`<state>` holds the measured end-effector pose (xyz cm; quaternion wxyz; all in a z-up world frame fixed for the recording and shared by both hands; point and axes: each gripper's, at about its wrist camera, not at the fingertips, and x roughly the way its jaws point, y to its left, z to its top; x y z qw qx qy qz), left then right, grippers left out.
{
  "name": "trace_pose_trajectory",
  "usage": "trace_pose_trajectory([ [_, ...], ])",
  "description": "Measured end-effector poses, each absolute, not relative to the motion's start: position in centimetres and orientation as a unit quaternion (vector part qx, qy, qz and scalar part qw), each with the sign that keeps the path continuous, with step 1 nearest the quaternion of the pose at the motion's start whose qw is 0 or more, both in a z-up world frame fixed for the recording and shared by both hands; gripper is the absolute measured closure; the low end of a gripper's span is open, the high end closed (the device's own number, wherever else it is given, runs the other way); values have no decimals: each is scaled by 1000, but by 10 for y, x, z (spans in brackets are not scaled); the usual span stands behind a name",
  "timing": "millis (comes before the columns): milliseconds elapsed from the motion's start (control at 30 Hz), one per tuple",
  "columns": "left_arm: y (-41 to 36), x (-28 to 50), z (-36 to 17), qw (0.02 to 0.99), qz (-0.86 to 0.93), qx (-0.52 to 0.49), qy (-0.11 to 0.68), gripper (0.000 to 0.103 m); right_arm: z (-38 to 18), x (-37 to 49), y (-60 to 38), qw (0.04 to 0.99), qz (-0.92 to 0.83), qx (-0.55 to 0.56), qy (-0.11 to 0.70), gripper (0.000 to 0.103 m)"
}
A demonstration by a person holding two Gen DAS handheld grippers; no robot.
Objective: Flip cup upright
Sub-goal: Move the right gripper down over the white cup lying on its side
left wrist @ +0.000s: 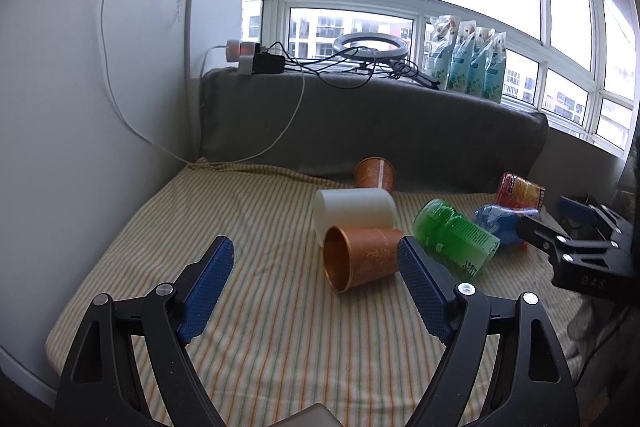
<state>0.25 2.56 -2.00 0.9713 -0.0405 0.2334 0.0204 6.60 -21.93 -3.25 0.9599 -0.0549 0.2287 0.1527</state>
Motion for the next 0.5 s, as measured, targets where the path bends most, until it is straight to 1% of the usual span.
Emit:
trace_pose_trajectory([
  [233, 36, 0, -27, 967, 18, -45, 251, 19, -31, 95, -185, 931, 229, -141, 246, 1],
  [500, 40, -3, -40, 960, 12, -45, 276, 19, -25, 137, -149, 878, 318, -206, 291, 1],
])
